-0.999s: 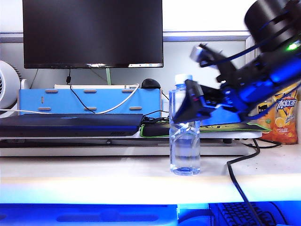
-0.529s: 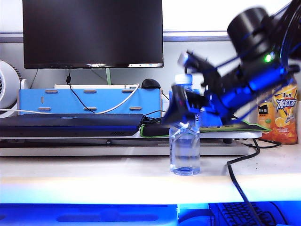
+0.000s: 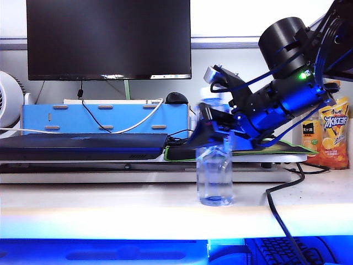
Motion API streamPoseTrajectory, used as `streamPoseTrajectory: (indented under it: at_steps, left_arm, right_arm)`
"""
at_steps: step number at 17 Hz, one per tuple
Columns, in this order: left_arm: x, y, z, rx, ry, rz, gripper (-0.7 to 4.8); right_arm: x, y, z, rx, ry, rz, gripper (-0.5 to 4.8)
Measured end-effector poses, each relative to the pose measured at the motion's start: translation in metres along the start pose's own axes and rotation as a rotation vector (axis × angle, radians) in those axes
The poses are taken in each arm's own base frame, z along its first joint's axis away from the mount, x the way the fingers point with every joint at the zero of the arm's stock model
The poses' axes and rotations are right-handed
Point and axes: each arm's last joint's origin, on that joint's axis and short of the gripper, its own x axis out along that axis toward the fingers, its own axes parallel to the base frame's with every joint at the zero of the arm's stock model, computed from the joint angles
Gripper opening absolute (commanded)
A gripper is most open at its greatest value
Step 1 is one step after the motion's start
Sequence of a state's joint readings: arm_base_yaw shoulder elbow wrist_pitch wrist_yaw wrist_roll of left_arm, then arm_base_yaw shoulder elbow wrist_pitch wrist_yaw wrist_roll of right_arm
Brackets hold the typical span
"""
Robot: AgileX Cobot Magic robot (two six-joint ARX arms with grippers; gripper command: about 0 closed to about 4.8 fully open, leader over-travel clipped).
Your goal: Pick up the mineral water bottle and place it on the laptop.
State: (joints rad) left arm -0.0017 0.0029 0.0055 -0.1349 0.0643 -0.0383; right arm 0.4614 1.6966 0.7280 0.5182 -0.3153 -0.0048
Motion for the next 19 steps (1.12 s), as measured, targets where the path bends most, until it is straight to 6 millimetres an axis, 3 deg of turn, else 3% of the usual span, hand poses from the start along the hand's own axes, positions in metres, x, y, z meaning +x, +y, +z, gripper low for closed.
streamPoseTrajectory:
  at_steps: [1,9,12,19]
  left_arm:
    - [0.000,0.000,0.000,0.000,0.000,0.000,-0.02]
    - [0.000,0.000,0.000,0.000,0.000,0.000,-0.02]
    - [0.000,0.000,0.000,0.000,0.000,0.000,-0.02]
    - [0.000,0.000,0.000,0.000,0.000,0.000,-0.02]
  right_arm:
    - [0.000,0.000,0.001,0.003,-0.004,0.002,-0.07]
    - [-0.010,0.004,0.012,0.007,-0.004,0.019,-0.06]
    - [-0.025,0.009,0.069,-0.047,-0.165,0.038,-0.06]
    - [-0.018,0.031,0.156,-0.121,-0.289,0.128,-0.06]
